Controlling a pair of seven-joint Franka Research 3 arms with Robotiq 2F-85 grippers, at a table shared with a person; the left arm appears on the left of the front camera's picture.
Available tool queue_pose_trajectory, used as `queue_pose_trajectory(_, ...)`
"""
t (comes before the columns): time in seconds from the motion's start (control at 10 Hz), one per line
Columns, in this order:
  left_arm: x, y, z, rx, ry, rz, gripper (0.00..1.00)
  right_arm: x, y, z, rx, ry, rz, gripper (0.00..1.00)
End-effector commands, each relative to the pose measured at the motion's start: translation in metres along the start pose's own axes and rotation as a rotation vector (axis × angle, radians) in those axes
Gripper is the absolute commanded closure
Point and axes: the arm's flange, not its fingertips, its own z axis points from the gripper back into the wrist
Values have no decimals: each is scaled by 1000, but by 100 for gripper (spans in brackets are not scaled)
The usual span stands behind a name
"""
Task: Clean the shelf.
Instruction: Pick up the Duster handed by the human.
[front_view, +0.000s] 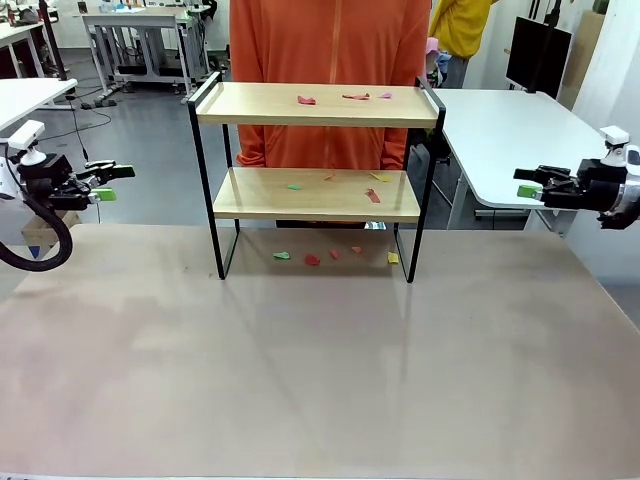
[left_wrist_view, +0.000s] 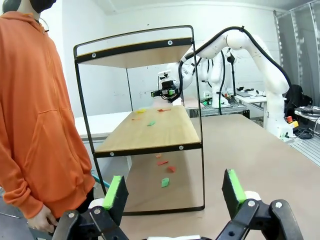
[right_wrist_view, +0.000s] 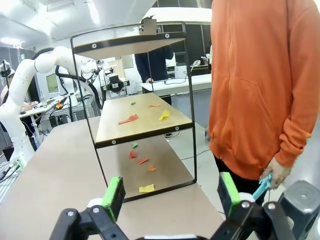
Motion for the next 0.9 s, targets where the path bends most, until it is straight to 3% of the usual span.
queue_pose_trajectory(0.0, 0, 3, 3, -11, -27, -1, 0, 0, -5, 4, 12, -15, 23, 0)
queue_pose_trajectory(0.8, -2, 0, 0, 0, -1, 2, 0, -1, -1, 1, 0, -1, -1, 0)
